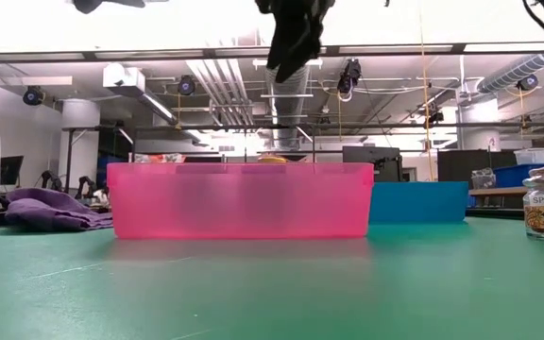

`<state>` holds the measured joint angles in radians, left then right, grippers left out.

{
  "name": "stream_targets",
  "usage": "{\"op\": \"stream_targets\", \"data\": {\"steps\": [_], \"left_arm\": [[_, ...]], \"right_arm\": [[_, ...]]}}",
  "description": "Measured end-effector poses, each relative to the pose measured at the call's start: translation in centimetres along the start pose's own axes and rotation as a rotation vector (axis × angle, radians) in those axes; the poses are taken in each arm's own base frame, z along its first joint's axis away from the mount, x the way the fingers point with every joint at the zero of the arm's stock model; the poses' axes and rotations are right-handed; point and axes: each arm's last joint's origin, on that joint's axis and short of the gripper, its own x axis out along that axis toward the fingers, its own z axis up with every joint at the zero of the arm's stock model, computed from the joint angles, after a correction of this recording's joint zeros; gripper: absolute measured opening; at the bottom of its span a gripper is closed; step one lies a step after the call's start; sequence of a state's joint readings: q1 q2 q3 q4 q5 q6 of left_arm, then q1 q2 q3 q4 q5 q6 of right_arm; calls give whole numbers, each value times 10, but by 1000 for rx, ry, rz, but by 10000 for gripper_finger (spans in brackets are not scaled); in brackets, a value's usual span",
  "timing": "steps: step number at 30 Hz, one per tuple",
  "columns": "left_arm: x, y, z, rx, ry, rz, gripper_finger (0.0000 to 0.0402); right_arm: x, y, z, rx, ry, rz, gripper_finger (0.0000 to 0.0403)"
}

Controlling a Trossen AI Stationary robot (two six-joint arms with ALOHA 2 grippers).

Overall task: Sort spices by type
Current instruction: Put the right black seasoning bottle into the light blue bin

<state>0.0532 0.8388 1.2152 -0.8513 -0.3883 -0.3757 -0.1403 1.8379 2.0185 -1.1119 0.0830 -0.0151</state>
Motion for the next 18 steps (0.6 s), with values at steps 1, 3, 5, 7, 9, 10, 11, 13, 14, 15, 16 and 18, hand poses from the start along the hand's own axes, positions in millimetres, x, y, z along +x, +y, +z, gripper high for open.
{"op": "stream_targets", "data": {"steps": [1,3,5,7,9,10,11,13,14,15,16,18], "left_arm": [[5,-2,1,24,1,7,125],[14,-7,3,76,0,27,125],[24,-11,4,87,-2,50,125],[32,-14,5,67,3,65,125],[39,-17,8,38,-21,72,125],[42,-17,9,21,-27,78,125],[46,-18,10,1,-33,83,125],[52,-19,13,-48,-56,88,125],[56,-19,14,-65,-54,95,125],[59,-19,14,-84,-57,101,125],[63,-19,15,-103,-62,105,125],[71,-18,16,-150,-57,123,125]], "right_arm": [[-6,-4,-2,12,-12,-6,308],[-16,-13,-6,45,-46,-17,302],[-24,-21,-13,67,-57,-33,296],[-33,-28,-23,87,-66,-66,291],[-40,-35,-35,96,-69,-93,287],[-44,-38,-40,106,-81,-105,285],[-46,-41,-46,115,-93,-113,283],[-53,-45,-58,140,-121,-125,281],[-55,-47,-64,155,-136,-129,279],[-59,-49,-68,178,-165,-134,278],[-62,-52,-72,197,-193,-140,277],[-68,-57,-77,239,-257,-153,275]]}}
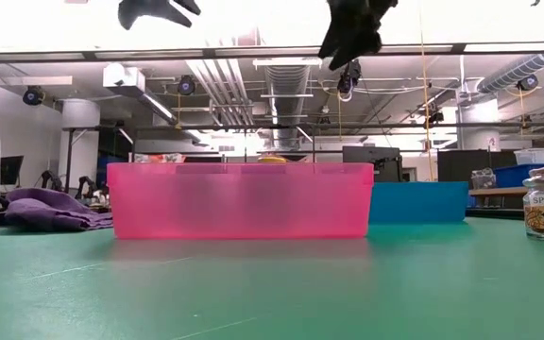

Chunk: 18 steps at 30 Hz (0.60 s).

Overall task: Sort spices by type
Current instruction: Put the right black seasoning bottle into the light blue bin

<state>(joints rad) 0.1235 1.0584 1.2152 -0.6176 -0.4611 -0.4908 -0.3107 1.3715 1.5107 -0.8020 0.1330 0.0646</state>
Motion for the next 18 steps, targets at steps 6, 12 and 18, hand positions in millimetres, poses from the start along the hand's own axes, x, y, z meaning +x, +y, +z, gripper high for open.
{"op": "stream_targets", "data": {"steps": [6,12,18], "left_arm": [[25,1,-1,-151,80,-31,125],[38,0,-5,-272,153,-61,125],[52,11,-4,-279,156,5,125]], "right_arm": [[-18,-17,-3,65,-104,-34,269],[-34,-22,-4,48,-134,-39,261],[-43,-23,-6,69,-141,-38,253]]}}
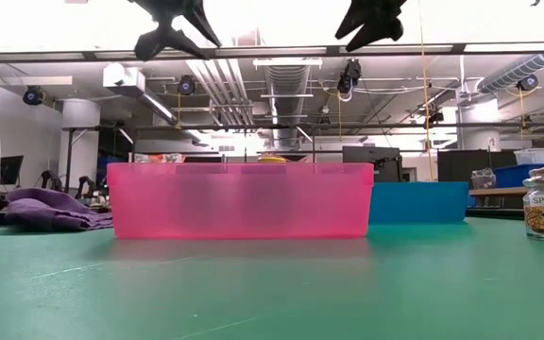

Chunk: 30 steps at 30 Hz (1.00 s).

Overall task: Sort spices by type
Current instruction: Put the right black seasoning bottle into the light blue bin

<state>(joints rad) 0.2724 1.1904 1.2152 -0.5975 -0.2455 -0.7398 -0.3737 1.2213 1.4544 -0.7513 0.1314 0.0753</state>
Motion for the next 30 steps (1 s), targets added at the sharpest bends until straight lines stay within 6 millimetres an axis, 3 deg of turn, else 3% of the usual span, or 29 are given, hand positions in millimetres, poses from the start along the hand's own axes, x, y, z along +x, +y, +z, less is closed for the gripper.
{"op": "stream_targets", "data": {"steps": [9,18,23,30], "left_arm": [[17,29,20,14,101,-33,125],[30,59,58,330,305,109,125],[52,87,63,464,493,-13,125],[69,116,65,643,574,-71,125]], "right_arm": [[5,-1,0,44,11,-8,268],[5,-3,1,207,0,-14,282],[5,-3,1,268,0,-14,289],[6,-3,1,341,1,-18,298]]}}
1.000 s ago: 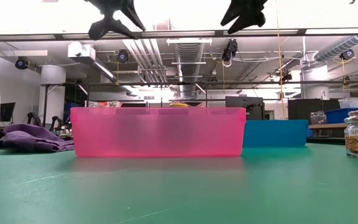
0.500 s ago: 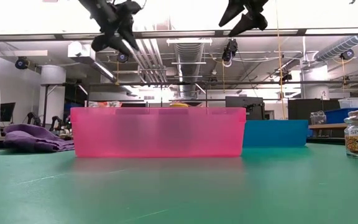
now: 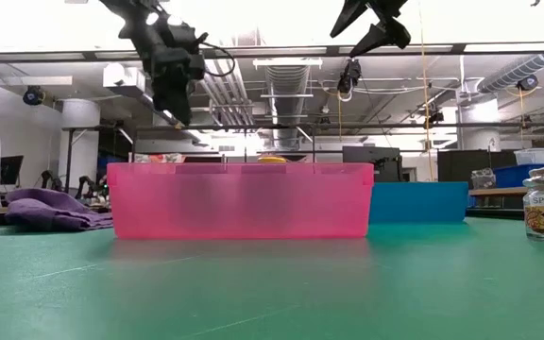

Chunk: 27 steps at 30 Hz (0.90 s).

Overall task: Sort spices by type
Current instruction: Put the right black seasoning bottle into the light blue bin

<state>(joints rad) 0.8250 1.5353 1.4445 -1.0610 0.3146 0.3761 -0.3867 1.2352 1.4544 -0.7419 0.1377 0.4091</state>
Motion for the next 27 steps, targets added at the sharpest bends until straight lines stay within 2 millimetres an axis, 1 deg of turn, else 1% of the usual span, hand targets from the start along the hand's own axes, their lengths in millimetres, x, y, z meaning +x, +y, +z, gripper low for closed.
{"op": "stream_targets", "data": {"steps": [5,7,10,13,17,23,27], "left_arm": [[-1,11,-1,108,-30,2,125],[-1,15,-2,153,-47,-28,125],[-1,21,-3,182,-93,-98,125],[1,29,-6,198,-88,-93,125],[9,39,-7,186,-79,-92,125],[27,47,-5,172,-48,-111,126],[35,52,-3,181,-57,-104,142]], "right_arm": [[3,0,-1,29,6,-7,298],[4,0,-1,34,8,-15,295],[5,0,-1,37,3,-31,290],[8,0,-1,40,6,-37,286],[12,0,-2,38,13,-48,289],[16,1,-3,38,25,-54,304],[16,1,-3,39,26,-54,311]]}}
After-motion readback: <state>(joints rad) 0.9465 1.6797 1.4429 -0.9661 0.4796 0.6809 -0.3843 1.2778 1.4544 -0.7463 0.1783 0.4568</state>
